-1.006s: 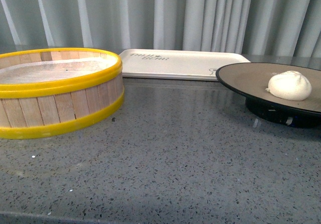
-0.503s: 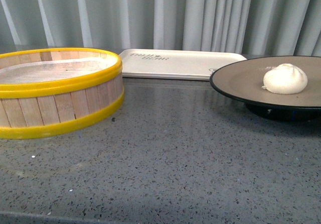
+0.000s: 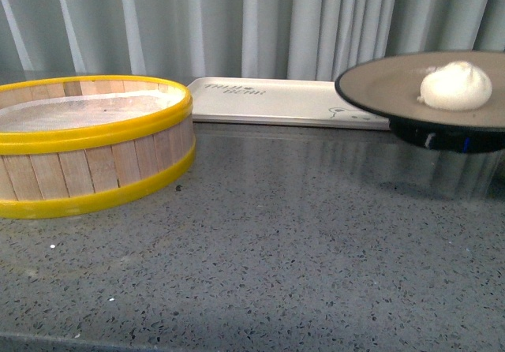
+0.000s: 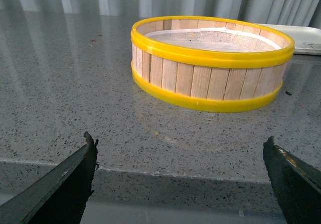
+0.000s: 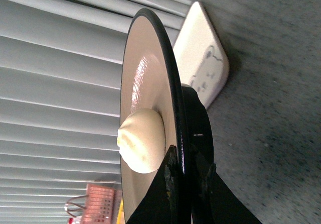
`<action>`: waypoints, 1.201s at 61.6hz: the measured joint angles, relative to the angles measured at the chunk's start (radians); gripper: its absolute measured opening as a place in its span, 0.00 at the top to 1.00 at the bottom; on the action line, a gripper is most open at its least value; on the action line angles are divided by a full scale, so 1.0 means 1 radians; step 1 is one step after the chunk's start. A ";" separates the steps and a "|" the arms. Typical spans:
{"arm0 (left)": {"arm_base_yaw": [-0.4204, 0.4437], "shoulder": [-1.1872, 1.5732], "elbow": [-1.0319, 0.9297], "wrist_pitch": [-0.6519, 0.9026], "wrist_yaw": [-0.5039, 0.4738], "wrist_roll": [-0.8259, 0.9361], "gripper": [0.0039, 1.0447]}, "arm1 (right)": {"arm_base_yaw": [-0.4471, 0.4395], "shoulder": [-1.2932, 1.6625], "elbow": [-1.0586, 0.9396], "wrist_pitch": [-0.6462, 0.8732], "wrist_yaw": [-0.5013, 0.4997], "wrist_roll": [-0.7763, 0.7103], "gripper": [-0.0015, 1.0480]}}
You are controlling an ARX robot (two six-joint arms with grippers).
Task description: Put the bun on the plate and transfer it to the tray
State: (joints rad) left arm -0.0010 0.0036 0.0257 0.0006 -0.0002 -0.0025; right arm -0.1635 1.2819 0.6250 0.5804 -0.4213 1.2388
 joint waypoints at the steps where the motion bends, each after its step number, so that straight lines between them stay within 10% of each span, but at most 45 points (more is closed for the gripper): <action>1: 0.000 0.000 0.000 0.000 0.000 0.000 0.06 | 0.002 0.006 0.005 0.012 0.000 0.009 0.98; 74: 0.000 0.000 0.000 0.000 0.000 0.000 0.06 | 0.142 0.803 0.934 -0.256 0.054 0.122 0.98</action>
State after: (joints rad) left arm -0.0010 0.0036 0.0257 0.0006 -0.0002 -0.0025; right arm -0.0216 2.0850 1.5593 0.3244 -0.3676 1.3609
